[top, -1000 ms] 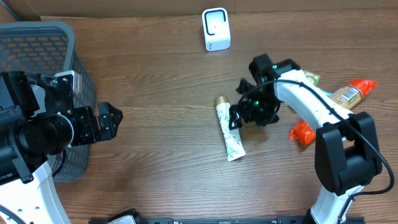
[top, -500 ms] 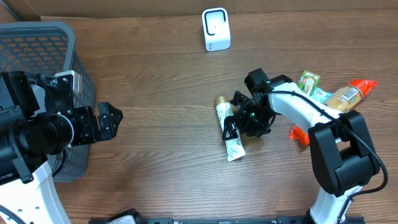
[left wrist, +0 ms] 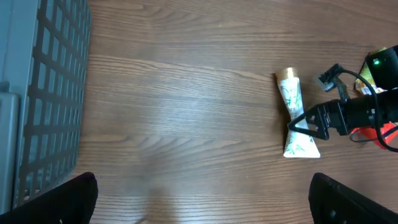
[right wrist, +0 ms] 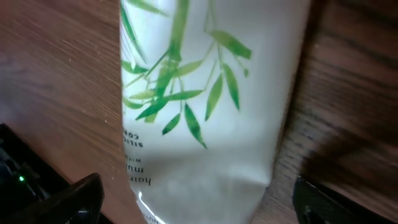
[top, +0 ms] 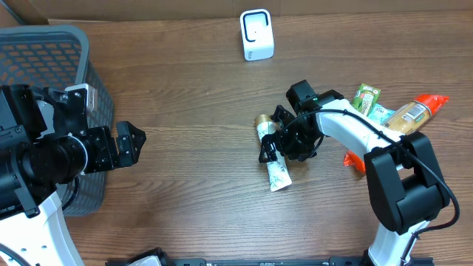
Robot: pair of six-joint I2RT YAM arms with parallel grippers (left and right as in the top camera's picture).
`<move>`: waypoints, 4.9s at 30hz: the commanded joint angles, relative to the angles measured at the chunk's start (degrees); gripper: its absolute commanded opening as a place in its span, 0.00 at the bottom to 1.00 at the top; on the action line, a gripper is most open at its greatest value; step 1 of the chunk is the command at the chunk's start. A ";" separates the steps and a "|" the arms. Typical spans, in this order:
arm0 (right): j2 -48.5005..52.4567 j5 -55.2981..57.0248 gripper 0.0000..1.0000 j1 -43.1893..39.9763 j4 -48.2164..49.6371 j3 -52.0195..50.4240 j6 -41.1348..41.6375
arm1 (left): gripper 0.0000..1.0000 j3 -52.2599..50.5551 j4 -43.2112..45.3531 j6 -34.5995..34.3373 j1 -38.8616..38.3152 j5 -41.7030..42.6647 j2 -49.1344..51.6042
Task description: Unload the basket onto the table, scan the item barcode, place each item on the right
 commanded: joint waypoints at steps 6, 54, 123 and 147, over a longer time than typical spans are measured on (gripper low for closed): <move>-0.24 3.43 0.42 0.22 3.04 -0.87 2.89 | 0.99 0.00 0.07 0.44 0.24 0.00 0.22; 9.14 39.76 0.69 28.17 -10.99 14.91 21.29 | 1.00 0.00 0.07 0.44 0.24 0.00 0.22; -16.92 -15.45 0.04 -7.08 -3.52 6.62 -7.50 | 0.99 0.00 0.07 0.44 0.24 0.00 0.22; -29.88 -4.02 0.03 -6.05 -5.81 11.34 0.33 | 1.00 0.00 0.07 0.44 0.24 0.00 0.22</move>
